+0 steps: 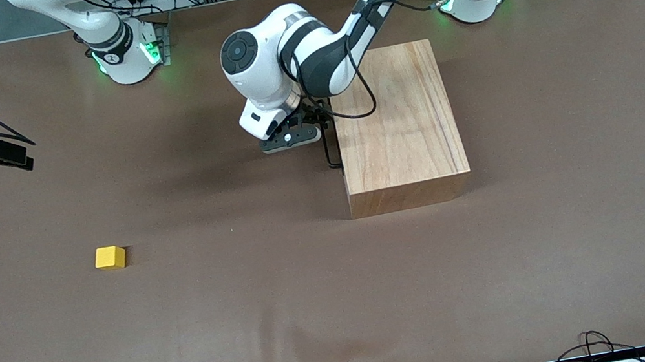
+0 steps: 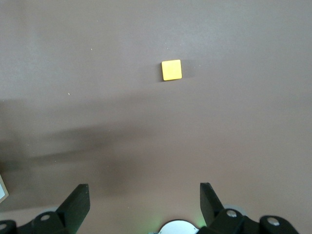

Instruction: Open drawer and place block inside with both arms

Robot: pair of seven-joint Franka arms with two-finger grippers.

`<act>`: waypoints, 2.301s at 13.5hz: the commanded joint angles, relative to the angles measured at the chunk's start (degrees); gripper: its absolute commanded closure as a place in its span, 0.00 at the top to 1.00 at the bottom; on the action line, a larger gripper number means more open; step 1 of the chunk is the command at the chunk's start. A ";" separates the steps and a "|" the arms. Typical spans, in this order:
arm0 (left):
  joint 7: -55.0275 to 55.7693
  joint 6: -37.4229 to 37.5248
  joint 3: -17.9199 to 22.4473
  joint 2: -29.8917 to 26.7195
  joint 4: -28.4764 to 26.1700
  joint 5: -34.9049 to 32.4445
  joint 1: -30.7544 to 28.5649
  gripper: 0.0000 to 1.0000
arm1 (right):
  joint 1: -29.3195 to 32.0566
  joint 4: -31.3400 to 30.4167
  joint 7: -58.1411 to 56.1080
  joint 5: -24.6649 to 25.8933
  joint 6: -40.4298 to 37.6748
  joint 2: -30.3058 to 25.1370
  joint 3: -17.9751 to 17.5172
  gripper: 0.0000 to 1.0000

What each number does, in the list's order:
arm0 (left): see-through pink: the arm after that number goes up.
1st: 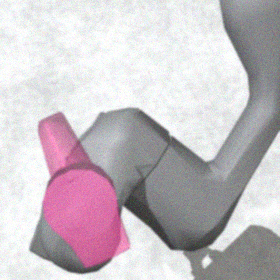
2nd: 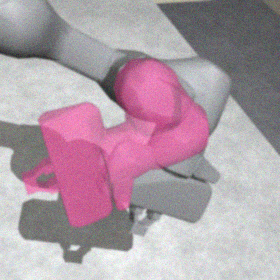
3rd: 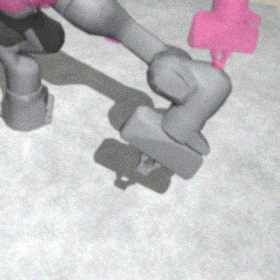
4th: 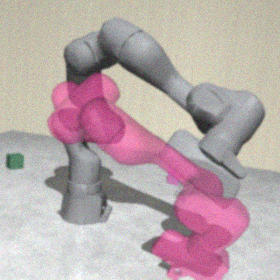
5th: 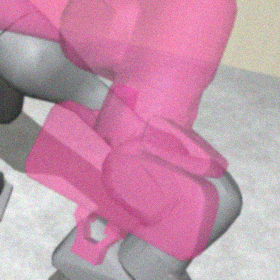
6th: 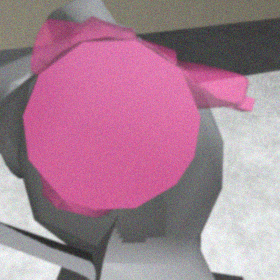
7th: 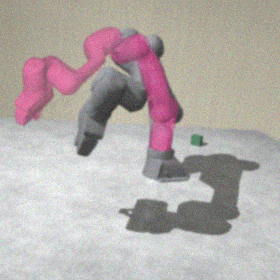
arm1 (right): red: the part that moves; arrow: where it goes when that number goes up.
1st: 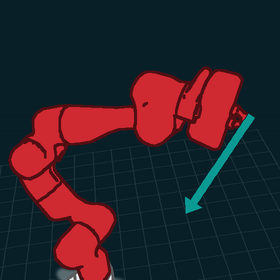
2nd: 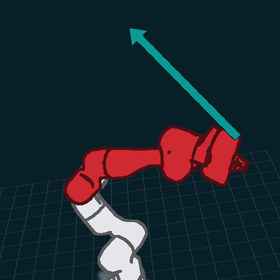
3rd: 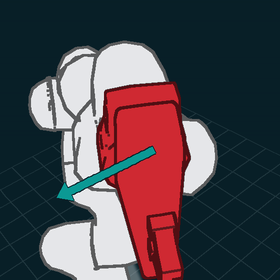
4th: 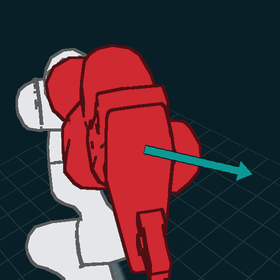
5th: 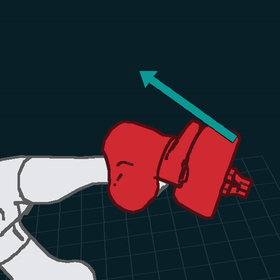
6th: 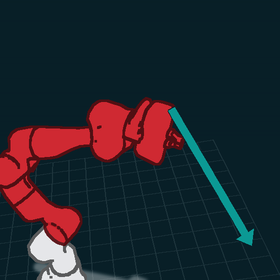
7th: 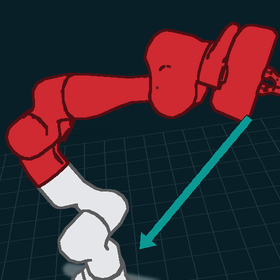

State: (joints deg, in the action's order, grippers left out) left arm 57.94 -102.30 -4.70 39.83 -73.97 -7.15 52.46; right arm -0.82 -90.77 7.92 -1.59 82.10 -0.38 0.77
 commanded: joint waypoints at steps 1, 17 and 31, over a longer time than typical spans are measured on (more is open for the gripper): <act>-0.81 -0.09 0.48 1.39 1.20 -1.55 0.72 1.00 | 1.34 3.58 0.78 0.01 -4.66 -0.24 -0.16 1.00; 2.00 -8.43 -0.23 2.97 1.46 -1.99 1.68 1.00 | 3.72 3.58 -0.18 -1.74 3.41 2.31 -0.16 1.00; 4.46 -16.96 -2.07 4.56 1.81 -1.82 3.53 1.00 | 4.77 2.88 0.60 -2.27 3.94 2.66 -0.24 1.00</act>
State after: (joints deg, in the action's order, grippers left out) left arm 60.35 -115.83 -5.33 42.92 -73.88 -8.38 55.28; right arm 2.40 -87.06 8.18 -2.95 85.68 2.33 1.23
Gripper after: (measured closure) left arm 0.000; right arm 0.000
